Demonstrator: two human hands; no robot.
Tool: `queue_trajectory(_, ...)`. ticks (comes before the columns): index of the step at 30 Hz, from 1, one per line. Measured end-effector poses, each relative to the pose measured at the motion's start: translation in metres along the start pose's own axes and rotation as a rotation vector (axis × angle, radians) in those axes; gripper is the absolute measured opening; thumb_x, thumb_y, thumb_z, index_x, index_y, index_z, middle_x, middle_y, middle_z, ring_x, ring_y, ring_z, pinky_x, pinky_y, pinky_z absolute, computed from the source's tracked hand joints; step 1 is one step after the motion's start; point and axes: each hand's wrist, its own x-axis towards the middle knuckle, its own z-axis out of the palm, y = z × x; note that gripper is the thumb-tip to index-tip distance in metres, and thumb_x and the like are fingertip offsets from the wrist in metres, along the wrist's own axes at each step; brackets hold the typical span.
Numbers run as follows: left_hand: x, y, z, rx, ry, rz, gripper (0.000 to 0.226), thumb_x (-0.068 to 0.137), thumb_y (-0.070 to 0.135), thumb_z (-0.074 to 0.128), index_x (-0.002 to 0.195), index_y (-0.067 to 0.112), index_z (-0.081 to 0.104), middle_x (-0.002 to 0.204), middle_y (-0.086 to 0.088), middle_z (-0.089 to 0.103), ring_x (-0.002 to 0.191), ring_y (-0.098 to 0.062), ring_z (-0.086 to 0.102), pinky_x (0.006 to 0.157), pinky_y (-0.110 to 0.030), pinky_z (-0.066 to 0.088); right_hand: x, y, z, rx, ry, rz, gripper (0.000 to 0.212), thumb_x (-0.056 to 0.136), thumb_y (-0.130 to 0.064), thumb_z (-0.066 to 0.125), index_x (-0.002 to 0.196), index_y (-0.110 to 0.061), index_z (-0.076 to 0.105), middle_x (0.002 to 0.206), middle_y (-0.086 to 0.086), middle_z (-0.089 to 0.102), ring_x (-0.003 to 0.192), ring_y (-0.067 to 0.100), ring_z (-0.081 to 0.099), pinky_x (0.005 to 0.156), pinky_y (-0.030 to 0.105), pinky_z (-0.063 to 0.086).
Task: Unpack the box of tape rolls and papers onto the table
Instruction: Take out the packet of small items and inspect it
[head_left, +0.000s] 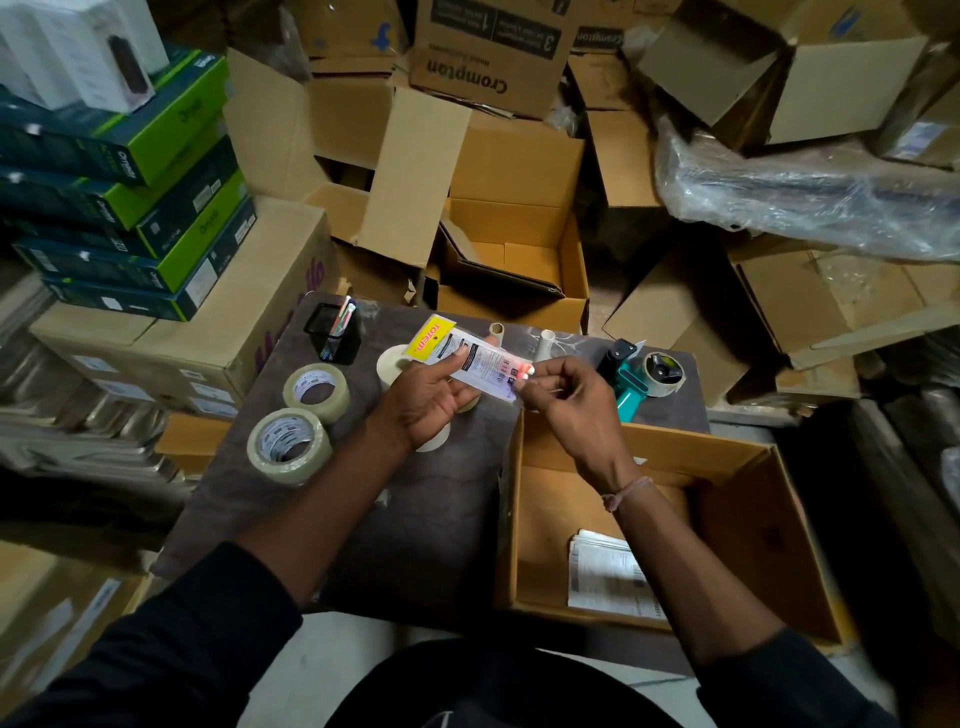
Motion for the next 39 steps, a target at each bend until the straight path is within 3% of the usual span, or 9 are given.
queue_trajectory(2, 0.000, -0.003, 0.000, 0.038, -0.010, 0.017, 0.046, 0.102, 0.004, 0.049, 0.146, -0.006, 0.040, 0.144, -0.023, 0.055, 0.132, -0.037, 0.056, 0.106, -0.053, 0.048, 0.000, 0.001, 0.000, 0.025, -0.013, 0.003, 0.021, 0.085, -0.009, 0.078, 0.101, -0.002, 0.066, 0.081, 0.016, 0.071, 0.076, 0.016, 0.070, 0.067, 0.025, 0.060)
queue_trajectory(5, -0.003, -0.006, 0.002, 0.070, -0.020, 0.047, 0.042, 0.102, 0.003, 0.049, 0.143, -0.006, 0.043, 0.142, -0.024, 0.056, 0.131, -0.036, 0.056, 0.102, -0.048, 0.052, 0.004, 0.006, -0.001, -0.067, -0.049, -0.021, 0.019, 0.085, -0.012, 0.079, 0.094, -0.002, 0.066, 0.073, 0.005, 0.063, 0.066, 0.007, 0.060, 0.060, 0.022, 0.052)
queue_trajectory(9, -0.003, -0.010, 0.000, 0.110, -0.031, 0.085, 0.040, 0.103, 0.003, 0.047, 0.142, -0.003, 0.043, 0.143, -0.020, 0.057, 0.133, -0.035, 0.055, 0.104, -0.049, 0.050, 0.006, 0.003, -0.004, -0.199, -0.162, 0.004, 0.031, 0.078, -0.010, 0.085, 0.095, 0.001, 0.062, 0.086, 0.015, 0.071, 0.078, 0.014, 0.067, 0.074, 0.037, 0.059)
queue_trajectory(14, -0.005, -0.012, -0.001, 0.185, -0.068, 0.089, 0.041, 0.104, 0.003, 0.045, 0.144, -0.006, 0.039, 0.143, -0.020, 0.057, 0.131, -0.036, 0.056, 0.106, -0.054, 0.047, 0.012, -0.001, -0.010, -0.291, -0.270, 0.042, 0.039, 0.075, -0.006, 0.085, 0.106, -0.001, 0.061, 0.104, 0.016, 0.072, 0.097, 0.024, 0.070, 0.086, 0.037, 0.060)
queue_trajectory(17, -0.006, -0.009, -0.001, 0.231, -0.112, 0.092, 0.040, 0.105, 0.005, 0.044, 0.143, -0.006, 0.039, 0.143, -0.021, 0.057, 0.131, -0.039, 0.056, 0.105, -0.057, 0.047, 0.013, 0.000, -0.013, -0.162, -0.305, 0.099, 0.041, 0.079, 0.000, 0.080, 0.111, 0.009, 0.057, 0.097, 0.018, 0.069, 0.078, 0.013, 0.066, 0.060, 0.017, 0.054)
queue_trajectory(19, -0.006, -0.007, -0.002, 0.256, -0.134, 0.093, 0.040, 0.106, 0.006, 0.043, 0.143, -0.006, 0.038, 0.143, -0.023, 0.056, 0.131, -0.040, 0.056, 0.104, -0.057, 0.048, 0.011, 0.000, -0.017, -0.038, -0.331, 0.140, 0.039, 0.081, 0.004, 0.077, 0.112, 0.013, 0.054, 0.085, 0.009, 0.067, 0.067, 0.004, 0.065, 0.051, 0.012, 0.047)
queue_trajectory(22, -0.004, -0.005, -0.004, 0.263, -0.133, 0.095, 0.042, 0.105, 0.006, 0.044, 0.145, -0.007, 0.036, 0.143, -0.025, 0.055, 0.131, -0.041, 0.055, 0.103, -0.055, 0.049, 0.012, 0.000, -0.020, 0.114, -0.365, 0.169, 0.038, 0.084, -0.001, 0.075, 0.114, 0.012, 0.056, 0.079, 0.008, 0.069, 0.064, 0.009, 0.067, 0.047, 0.017, 0.044)
queue_trajectory(26, -0.002, -0.006, -0.007, 0.279, -0.099, 0.093, 0.043, 0.105, 0.007, 0.047, 0.144, -0.007, 0.038, 0.142, -0.025, 0.055, 0.131, -0.042, 0.055, 0.103, -0.054, 0.050, 0.014, -0.001, -0.020, 0.243, -0.340, 0.184, 0.033, 0.088, -0.001, 0.071, 0.116, 0.008, 0.056, 0.084, 0.015, 0.075, 0.068, 0.015, 0.073, 0.042, 0.018, 0.042)
queue_trajectory(39, 0.003, -0.013, -0.008, 0.359, 0.041, 0.108, 0.042, 0.102, 0.009, 0.053, 0.139, -0.009, 0.045, 0.135, -0.026, 0.061, 0.122, -0.040, 0.063, 0.105, -0.059, 0.046, 0.021, -0.003, -0.033, 0.236, -0.325, 0.204, 0.033, 0.090, 0.000, 0.068, 0.116, 0.016, 0.058, 0.094, 0.021, 0.076, 0.071, 0.015, 0.074, 0.042, 0.016, 0.046)
